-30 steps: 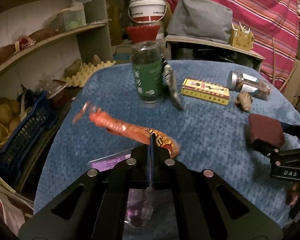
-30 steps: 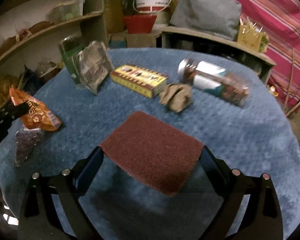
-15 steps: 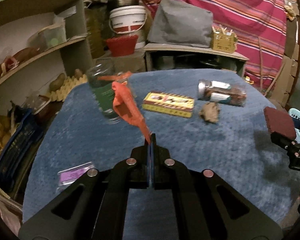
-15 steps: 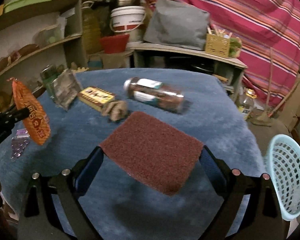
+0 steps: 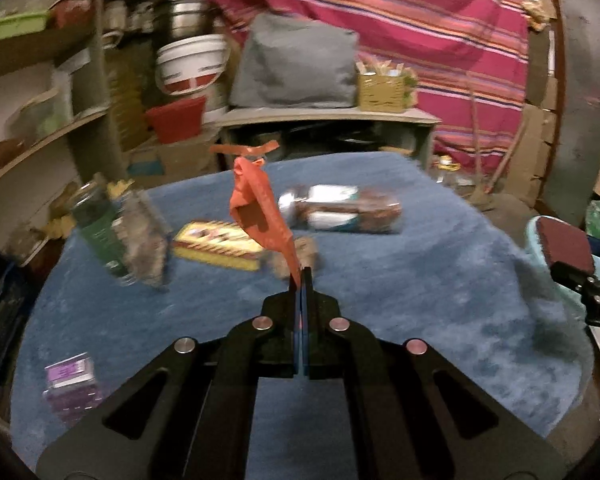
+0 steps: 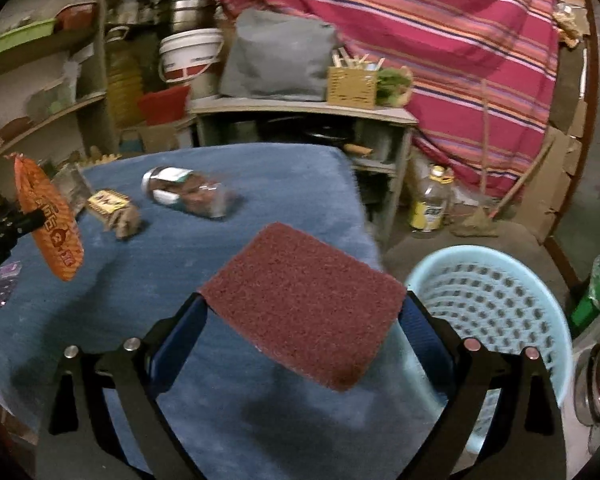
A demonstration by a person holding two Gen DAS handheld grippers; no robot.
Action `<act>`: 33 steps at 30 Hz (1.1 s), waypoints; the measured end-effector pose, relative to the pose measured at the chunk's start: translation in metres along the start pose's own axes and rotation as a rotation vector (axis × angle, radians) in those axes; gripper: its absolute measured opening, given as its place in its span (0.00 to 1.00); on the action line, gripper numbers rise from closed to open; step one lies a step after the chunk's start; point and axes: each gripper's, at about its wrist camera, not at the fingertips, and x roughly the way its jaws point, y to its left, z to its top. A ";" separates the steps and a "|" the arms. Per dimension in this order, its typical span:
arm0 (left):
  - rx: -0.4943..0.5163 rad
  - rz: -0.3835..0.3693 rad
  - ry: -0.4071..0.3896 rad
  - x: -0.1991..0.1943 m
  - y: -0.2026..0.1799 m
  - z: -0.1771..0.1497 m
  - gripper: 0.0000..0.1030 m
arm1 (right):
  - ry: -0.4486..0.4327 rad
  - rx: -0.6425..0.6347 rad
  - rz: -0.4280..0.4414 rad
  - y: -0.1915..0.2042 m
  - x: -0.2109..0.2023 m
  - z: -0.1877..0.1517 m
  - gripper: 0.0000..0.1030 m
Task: Collect trash
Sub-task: 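Carry the orange cloth and maroon pad over the blue basket and open both tools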
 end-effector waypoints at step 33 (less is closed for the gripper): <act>0.271 -0.464 0.049 0.072 -0.341 0.030 0.00 | 0.049 0.292 -0.267 -0.243 -0.022 -0.060 0.91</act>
